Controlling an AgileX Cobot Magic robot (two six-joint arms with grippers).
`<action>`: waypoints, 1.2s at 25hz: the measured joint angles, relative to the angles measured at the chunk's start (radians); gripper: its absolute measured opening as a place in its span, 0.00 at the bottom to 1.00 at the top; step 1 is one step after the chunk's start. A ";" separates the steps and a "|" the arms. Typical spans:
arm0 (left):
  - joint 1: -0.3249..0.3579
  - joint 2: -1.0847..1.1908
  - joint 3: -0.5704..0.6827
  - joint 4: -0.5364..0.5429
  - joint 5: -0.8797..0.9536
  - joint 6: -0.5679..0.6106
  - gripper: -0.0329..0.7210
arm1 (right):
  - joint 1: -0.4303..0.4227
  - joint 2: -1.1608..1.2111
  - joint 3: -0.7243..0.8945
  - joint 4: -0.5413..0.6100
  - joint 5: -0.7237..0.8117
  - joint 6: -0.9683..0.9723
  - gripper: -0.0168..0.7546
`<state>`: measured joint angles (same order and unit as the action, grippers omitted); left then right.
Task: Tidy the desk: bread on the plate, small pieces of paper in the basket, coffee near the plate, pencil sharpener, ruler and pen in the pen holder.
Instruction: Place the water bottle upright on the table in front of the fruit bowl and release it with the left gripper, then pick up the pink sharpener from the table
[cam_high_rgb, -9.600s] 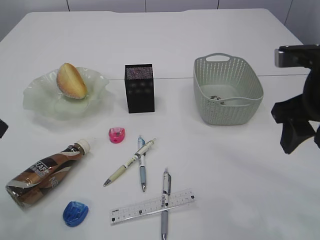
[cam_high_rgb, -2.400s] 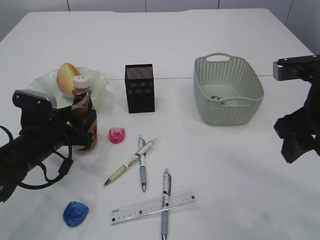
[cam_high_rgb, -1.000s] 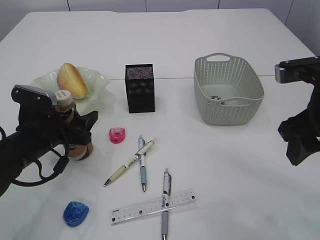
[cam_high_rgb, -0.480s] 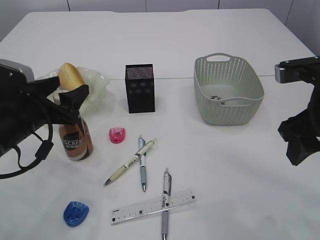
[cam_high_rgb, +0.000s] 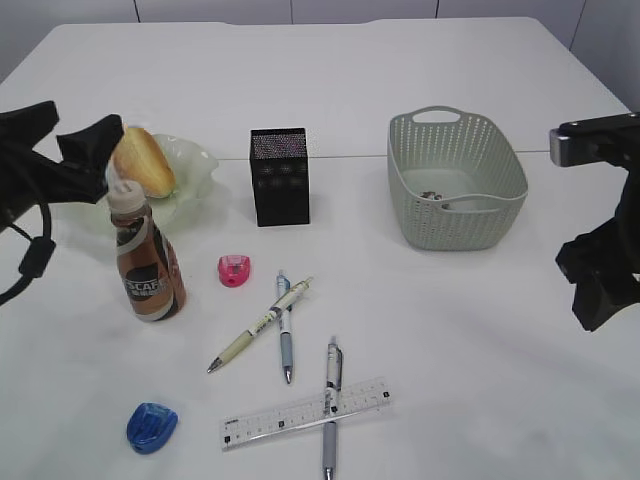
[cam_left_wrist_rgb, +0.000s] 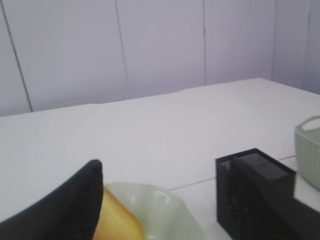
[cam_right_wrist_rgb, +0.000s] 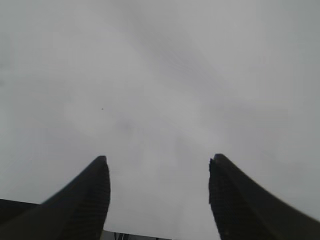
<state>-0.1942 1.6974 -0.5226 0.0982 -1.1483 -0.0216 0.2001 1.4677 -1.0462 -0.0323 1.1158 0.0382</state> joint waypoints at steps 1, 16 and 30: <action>0.029 0.000 0.000 0.000 0.000 0.000 0.80 | 0.000 0.000 0.000 0.000 0.000 0.000 0.62; 0.198 -0.114 0.001 0.037 0.196 -0.084 0.75 | 0.000 0.000 0.000 0.000 0.000 0.000 0.62; 0.198 -0.484 0.003 0.033 1.131 -0.202 0.74 | 0.000 0.000 0.000 0.000 -0.012 0.000 0.62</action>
<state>0.0040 1.2138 -0.5196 0.1315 -0.0175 -0.2232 0.2001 1.4677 -1.0462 -0.0323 1.1037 0.0382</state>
